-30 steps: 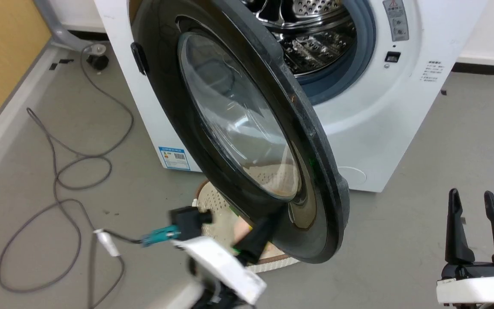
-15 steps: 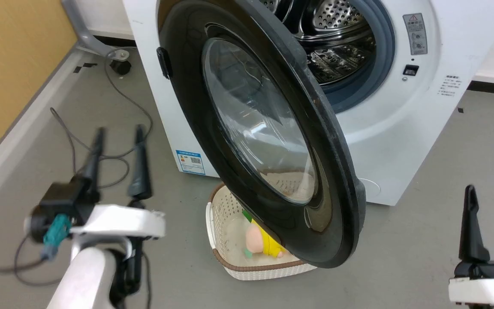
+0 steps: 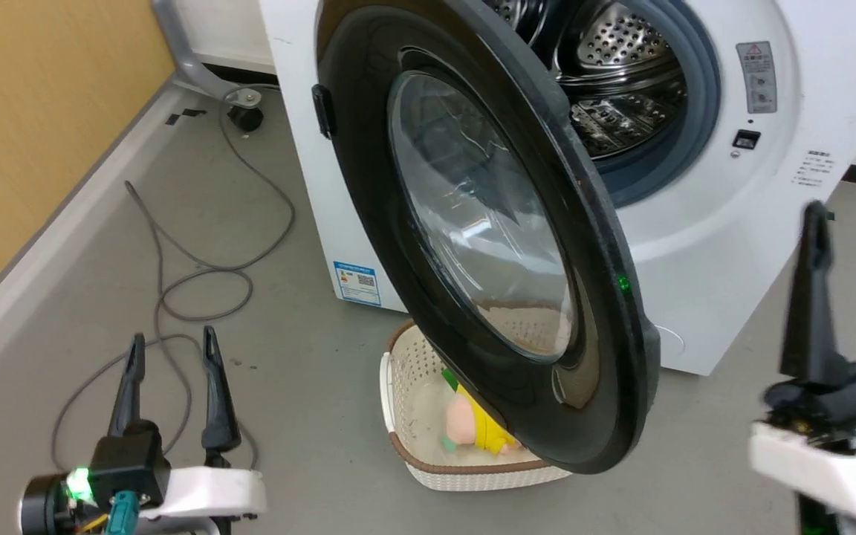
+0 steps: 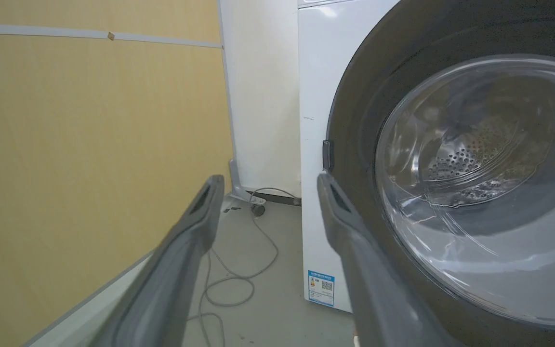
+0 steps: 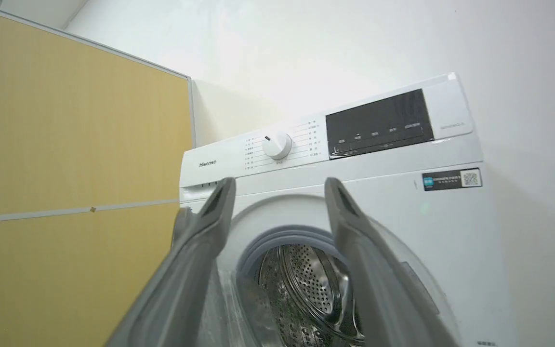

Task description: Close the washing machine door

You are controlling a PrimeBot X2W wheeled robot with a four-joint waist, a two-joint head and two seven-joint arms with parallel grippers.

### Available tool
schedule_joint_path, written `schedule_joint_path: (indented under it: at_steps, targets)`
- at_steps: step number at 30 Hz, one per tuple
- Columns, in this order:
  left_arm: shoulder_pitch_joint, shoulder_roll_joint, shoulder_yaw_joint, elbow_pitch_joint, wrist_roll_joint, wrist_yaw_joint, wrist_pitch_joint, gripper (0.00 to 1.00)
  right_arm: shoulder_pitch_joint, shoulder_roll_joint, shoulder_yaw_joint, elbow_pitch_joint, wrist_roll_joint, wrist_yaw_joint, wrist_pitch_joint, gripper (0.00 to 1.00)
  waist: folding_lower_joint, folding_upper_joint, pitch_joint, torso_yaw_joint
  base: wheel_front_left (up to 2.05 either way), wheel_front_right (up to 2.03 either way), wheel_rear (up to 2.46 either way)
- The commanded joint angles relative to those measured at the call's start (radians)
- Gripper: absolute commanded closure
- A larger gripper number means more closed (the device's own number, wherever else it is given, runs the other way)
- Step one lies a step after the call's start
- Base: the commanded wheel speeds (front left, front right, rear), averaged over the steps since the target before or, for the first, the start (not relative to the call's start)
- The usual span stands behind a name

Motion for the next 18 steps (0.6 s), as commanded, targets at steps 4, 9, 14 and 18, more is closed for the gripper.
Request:
schedule_joint_path:
  at_steps: [4,9,14,18]
  targets:
    - [0.033,-0.038,0.023,0.020,0.017,-0.019,-0.004,0.00,-0.027,-0.011,0.123,-0.066,-0.021,-0.001,-0.004,1.00,0.0000,0.0000,-0.004,0.012,0.00,0.00,0.00]
    - [0.042,-0.071,0.043,0.025,0.033,-0.039,-0.004,0.00,-0.017,-0.111,0.297,-0.063,-0.024,-0.001,-0.004,1.00,0.0000,0.0000,-0.005,0.012,0.00,0.00,0.00]
    - [0.040,-0.088,0.061,0.030,0.046,-0.061,-0.004,0.00,-0.003,-0.209,0.441,0.022,-0.034,-0.001,-0.004,1.00,0.0000,0.0000,-0.001,0.006,0.00,0.00,0.00]
    - [0.029,-0.097,0.071,0.032,0.060,-0.078,-0.004,0.00,0.008,-0.258,0.503,0.106,-0.097,-0.001,-0.004,1.00,0.0000,0.0000,0.009,0.005,0.00,0.00,0.00]
